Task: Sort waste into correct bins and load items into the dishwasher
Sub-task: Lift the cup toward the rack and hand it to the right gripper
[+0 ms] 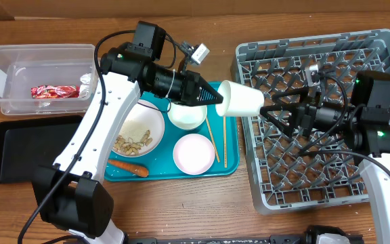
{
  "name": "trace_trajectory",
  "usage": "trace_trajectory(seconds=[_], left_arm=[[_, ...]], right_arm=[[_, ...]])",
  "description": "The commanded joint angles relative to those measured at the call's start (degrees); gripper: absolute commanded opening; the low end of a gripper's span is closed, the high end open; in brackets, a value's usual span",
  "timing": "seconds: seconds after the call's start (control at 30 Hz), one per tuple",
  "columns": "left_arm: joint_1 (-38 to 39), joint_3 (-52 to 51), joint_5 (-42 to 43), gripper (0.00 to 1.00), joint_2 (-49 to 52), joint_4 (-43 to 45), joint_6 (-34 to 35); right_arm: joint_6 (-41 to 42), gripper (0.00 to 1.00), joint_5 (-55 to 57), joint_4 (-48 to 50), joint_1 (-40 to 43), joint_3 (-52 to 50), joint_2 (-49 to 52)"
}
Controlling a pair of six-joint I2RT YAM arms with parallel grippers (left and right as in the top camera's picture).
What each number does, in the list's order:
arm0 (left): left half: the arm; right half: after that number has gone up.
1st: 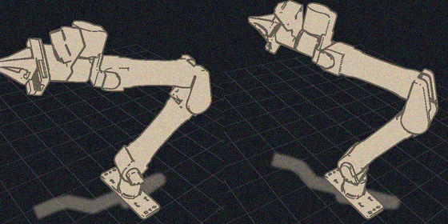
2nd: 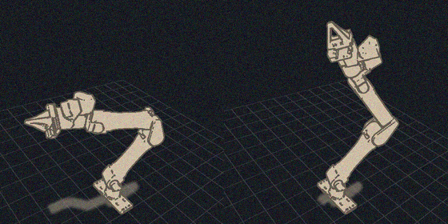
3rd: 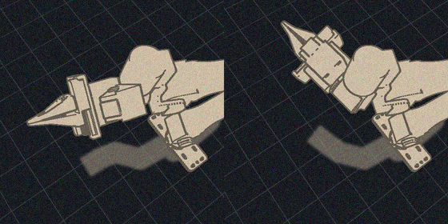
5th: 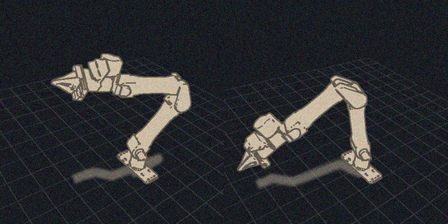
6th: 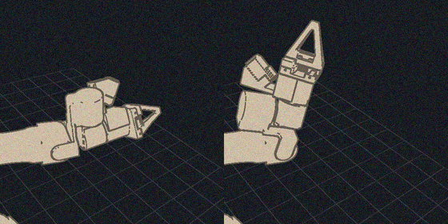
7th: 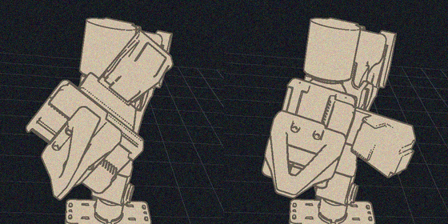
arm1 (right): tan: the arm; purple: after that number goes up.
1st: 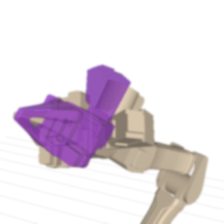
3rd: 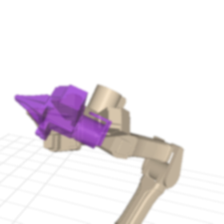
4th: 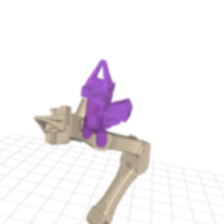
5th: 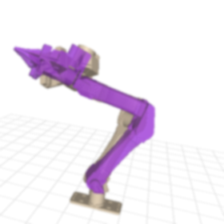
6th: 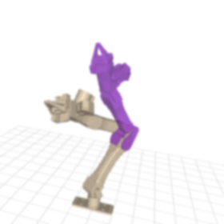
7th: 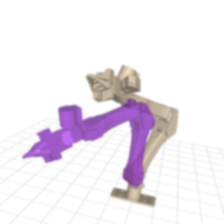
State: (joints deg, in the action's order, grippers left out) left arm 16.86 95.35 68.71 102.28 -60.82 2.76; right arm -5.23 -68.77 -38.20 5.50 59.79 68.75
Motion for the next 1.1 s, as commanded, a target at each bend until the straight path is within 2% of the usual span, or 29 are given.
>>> trace_trajectory(seconds=[0.0,0.13,0.6,0.83,1.0,1.07], left_arm=[[0.1,0.4,5.4,0.04,-0.1,0.9,-0.9],[0.6,0.4,10.3,0.04,-0.1,1.6,-0.9],[4.6,0.4,10.4,0.04,0.0,2.0,-0.9],[4.8,0.4,10.4,0.04,0.0,4.0,0.8],[4.9,0.4,10.3,0.04,0.0,6.3,3.2],[4.9,0.4,10.4,0.04,0.0,6.7,3.3]], right_arm=[[-1.3,1.00,-8.8,0.4,-0.1,1.4,-0.4],[-2.4,1.00,-9.6,0.5,-0.5,1.4,-0.4],[-2.3,0.99,-10.0,4.3,-1.4,1.4,-0.4],[-2.3,0.79,-13.0,4.3,-1.4,1.4,-0.4],[-2.3,0.73,-14.1,4.3,-1.4,1.4,-0.4],[-2.3,0.66,-14.1,4.3,-1.4,1.4,-0.4]])
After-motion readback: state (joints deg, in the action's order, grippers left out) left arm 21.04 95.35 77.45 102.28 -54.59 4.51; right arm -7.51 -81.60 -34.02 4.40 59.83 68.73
